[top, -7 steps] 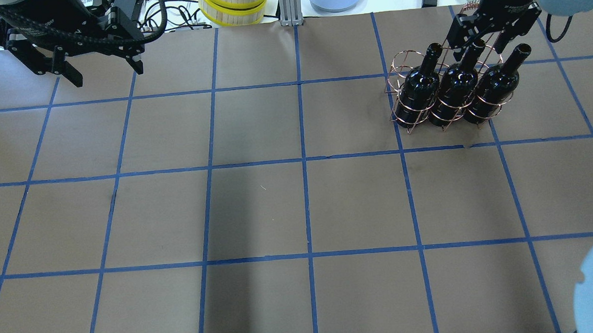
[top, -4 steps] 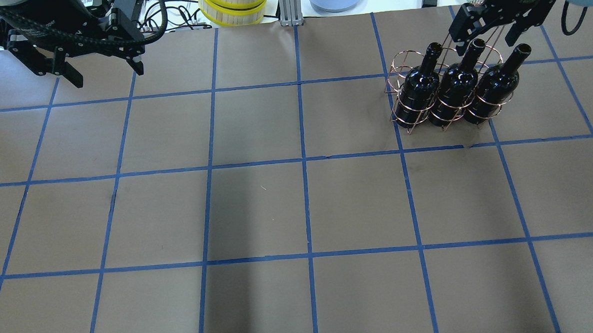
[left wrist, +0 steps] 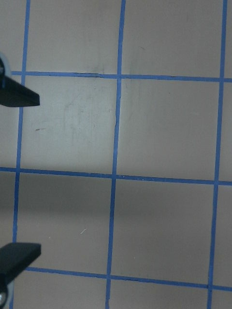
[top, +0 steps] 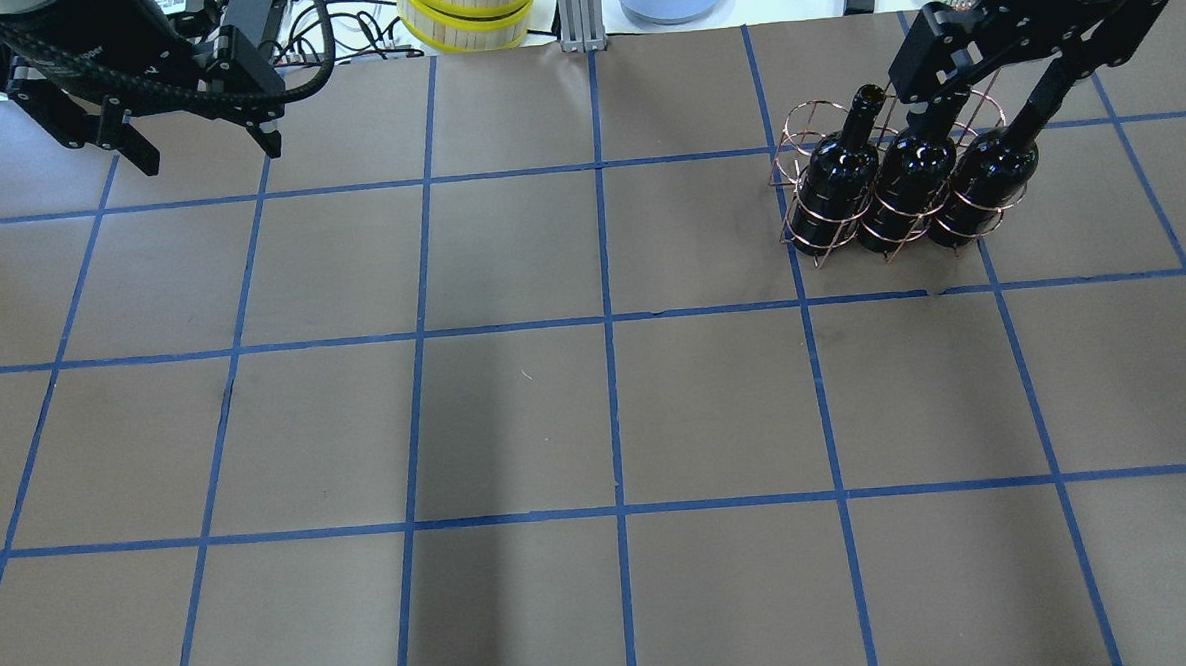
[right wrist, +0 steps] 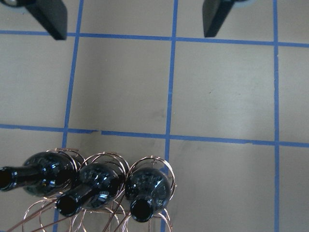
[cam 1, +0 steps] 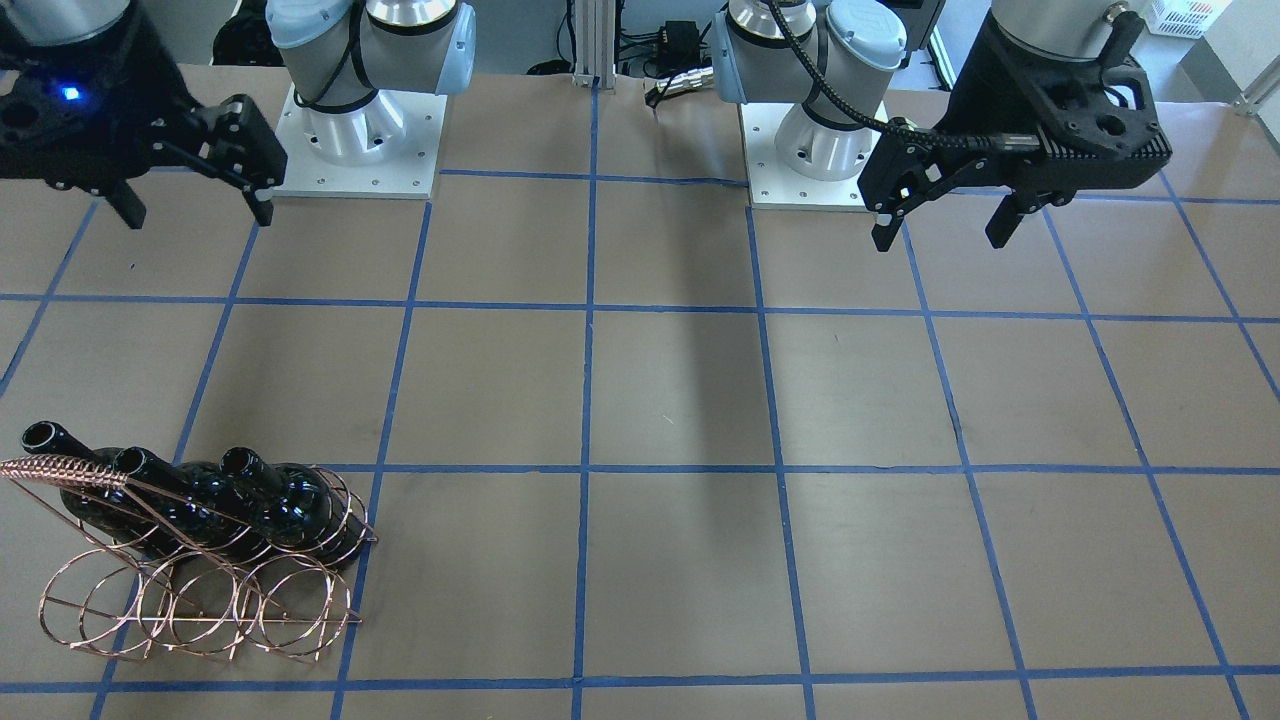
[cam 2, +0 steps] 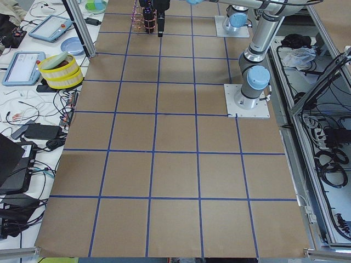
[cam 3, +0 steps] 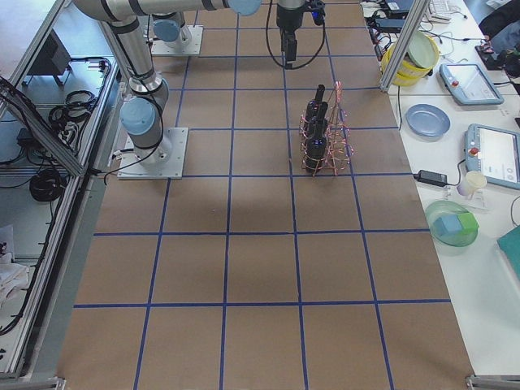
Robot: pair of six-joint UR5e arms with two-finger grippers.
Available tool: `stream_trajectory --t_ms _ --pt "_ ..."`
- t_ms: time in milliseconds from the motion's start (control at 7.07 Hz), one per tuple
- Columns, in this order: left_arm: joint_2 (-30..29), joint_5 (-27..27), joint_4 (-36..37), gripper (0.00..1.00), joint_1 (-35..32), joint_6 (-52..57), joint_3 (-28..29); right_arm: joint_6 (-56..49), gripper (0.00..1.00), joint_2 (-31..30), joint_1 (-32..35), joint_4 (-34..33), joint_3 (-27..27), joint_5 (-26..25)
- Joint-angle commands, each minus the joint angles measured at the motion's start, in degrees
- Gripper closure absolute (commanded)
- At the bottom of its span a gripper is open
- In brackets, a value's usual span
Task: Place wine into wine basket
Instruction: 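Open the right gripper and raise it off the bottle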
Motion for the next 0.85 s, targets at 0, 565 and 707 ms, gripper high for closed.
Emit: stream_trajectory --t_ms 0,565,707 --pt "-0.1 -0.2 0.3 0.0 0.0 0.7 0.0 6.1 0.01 -1.8 6.4 2.4 0.0 -0.5" --pt "0.3 0.1 0.5 0.0 -0.1 0.8 -0.8 2.6 0.01 -5.0 7.3 -4.3 8.1 -0.8" --pt "0.3 0.1 0.5 0.0 -0.1 0.8 -0.9 1.9 0.01 -5.1 3.2 -6.6 7.7 0.1"
